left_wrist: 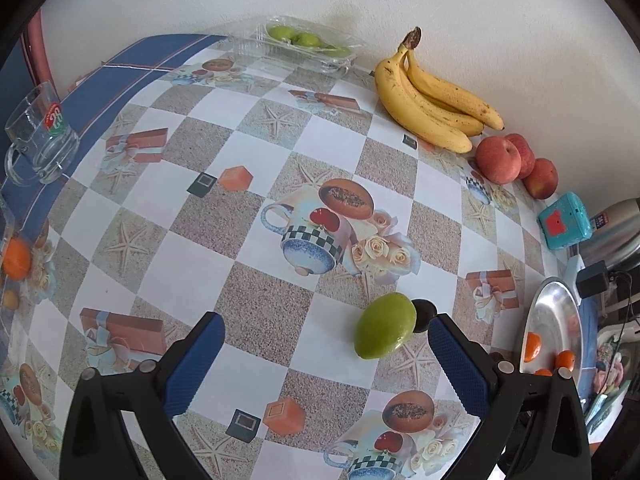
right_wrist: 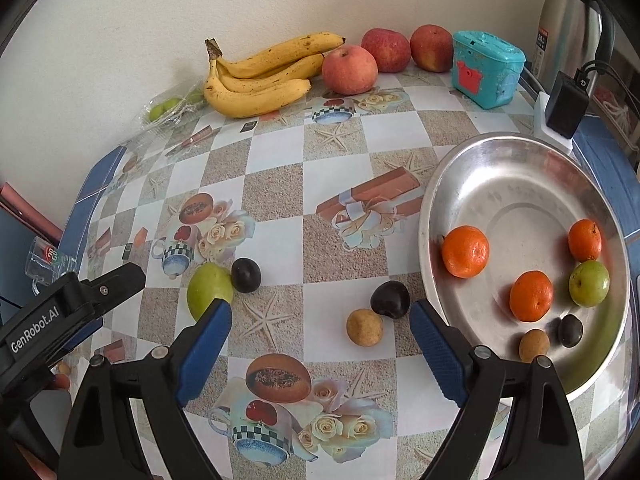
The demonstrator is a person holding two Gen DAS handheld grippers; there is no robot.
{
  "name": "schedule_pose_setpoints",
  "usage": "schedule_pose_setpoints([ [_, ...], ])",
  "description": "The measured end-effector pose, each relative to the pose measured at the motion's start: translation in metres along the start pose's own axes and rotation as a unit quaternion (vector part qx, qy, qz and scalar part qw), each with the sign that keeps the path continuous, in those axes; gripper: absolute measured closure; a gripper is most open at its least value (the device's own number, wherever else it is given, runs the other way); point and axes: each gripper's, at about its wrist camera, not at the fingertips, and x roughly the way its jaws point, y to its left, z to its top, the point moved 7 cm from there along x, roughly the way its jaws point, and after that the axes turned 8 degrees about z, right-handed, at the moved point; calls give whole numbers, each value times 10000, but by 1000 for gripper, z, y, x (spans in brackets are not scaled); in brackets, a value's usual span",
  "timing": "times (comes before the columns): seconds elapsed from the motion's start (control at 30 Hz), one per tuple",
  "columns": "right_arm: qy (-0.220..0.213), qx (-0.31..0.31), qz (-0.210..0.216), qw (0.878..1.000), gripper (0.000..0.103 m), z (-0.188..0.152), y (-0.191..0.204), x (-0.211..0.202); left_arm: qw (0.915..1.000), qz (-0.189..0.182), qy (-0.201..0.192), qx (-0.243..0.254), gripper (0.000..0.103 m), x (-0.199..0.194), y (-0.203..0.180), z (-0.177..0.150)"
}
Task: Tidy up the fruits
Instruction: 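Withdraw both open grippers from the bowl back over the remaining fruit, then close the left gripper on the large green mango while the right gripper reaches a brown kiwi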
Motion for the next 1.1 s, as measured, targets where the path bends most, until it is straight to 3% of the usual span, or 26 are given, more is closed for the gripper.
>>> schedule_pose_setpoints([
  [0.33,70,27,53,10000,12,-2,0,-1,9993,-112,156,311,0,5,-13,-4],
  [0.73,32,12,62,10000,13,0,1,-10,9993,-252,138,253,0,-1,-14,-1],
  [0.93,192,109,83,9997,13,-4,-4,-6,9986,-314,321,281,0,10,-18,-6],
  [1.1,271,177,47,9995,27,-7,-9,-1,9985,-342,330,267,0,15,-21,-7],
])
